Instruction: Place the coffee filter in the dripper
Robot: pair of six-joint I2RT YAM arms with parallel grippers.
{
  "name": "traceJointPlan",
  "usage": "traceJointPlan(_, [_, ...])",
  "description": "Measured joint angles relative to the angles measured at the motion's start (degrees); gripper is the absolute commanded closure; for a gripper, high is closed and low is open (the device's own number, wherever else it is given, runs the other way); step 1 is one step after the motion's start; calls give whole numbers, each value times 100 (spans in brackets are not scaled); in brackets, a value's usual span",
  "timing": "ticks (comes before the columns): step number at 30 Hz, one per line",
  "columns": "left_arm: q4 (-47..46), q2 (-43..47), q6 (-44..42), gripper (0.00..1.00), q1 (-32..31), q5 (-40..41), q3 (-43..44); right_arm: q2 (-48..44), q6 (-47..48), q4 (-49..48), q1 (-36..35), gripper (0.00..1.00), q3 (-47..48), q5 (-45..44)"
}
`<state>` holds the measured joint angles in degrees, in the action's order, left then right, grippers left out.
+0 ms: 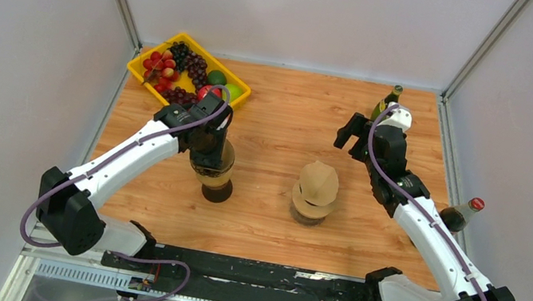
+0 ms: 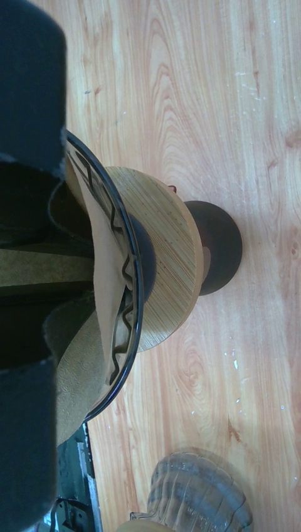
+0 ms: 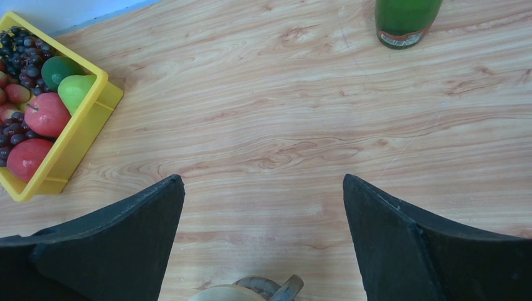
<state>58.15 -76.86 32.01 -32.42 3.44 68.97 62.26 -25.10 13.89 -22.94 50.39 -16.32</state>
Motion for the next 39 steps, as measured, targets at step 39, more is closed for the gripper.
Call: traceJointPlan(39, [247,372,-20,69,0,-127,378,0,17,2,0,0,0,-9])
